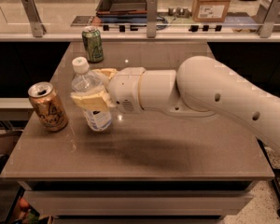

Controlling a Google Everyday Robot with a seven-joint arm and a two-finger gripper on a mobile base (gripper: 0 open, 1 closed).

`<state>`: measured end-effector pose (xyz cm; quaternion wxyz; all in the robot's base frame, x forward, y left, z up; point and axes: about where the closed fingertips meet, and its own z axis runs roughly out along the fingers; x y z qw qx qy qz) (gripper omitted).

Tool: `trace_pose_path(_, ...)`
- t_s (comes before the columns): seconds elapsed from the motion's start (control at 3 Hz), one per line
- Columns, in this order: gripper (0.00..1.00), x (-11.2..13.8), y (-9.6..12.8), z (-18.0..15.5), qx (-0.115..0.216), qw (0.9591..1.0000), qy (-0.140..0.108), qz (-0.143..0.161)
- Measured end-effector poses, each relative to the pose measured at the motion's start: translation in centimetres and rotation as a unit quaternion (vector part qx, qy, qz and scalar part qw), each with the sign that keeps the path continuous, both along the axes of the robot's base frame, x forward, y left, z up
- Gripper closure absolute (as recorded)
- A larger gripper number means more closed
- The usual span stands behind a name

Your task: Move blue plastic bottle near orange can

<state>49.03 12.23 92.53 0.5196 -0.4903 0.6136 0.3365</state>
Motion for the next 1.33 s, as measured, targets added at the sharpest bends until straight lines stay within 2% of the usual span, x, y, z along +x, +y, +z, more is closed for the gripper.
trace_pose_path(0.67,0.12,-0.27,0.42,0.15,-0.002,1.0000,-0.002,0.004)
trace_pose_path(1.0,0.00,-0.38,0.60,0.21,-0.002,1.0000,-0.003,0.005)
trace_pose_path(1.33,0.00,-0.39,0.60,0.21,-0.002,1.0000,-0.003,0.005)
